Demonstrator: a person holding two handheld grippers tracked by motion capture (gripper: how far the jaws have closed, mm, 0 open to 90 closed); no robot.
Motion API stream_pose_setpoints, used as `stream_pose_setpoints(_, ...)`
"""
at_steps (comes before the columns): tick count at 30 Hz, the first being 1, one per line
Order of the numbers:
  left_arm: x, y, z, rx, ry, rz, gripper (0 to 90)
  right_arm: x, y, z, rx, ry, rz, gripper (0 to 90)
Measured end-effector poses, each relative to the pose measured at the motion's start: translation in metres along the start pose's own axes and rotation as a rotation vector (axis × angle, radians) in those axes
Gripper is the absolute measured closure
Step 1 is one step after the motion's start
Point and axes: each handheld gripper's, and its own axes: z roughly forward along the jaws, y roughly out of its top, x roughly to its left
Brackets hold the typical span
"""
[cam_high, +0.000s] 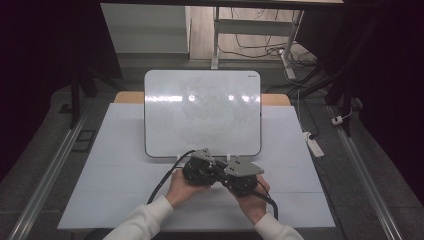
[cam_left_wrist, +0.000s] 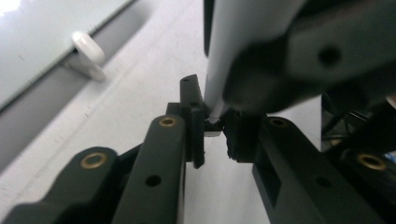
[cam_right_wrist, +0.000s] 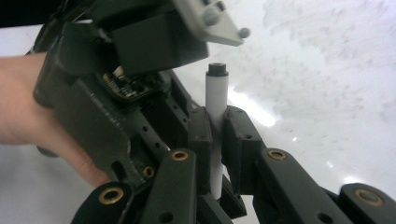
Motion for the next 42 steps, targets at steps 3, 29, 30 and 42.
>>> stream_pose_setpoints(3,-0.006,-0.004,-0.013,-0.033,0.088,0.029,48.9,-0.006,0.006,-0.007,-0.032,-0.024,0.007,81.1)
stream_pose_setpoints(29,0.009,-0.132,-0.151,-0.004,0.547,-0.078,28.8,-0.15,0.032,0.018,0.082,-0.278,0.423,81.0)
stream_pose_setpoints(30,0.01,-0.132,-0.152,0.0,0.548,-0.079,28.9,-0.152,0.031,0.021,0.091,-0.281,0.432,81.0)
stream_pose_setpoints(42,0.01,-0.133,-0.147,0.033,0.551,-0.068,29.5,-0.162,0.016,0.048,0.19,-0.302,0.47,80.9)
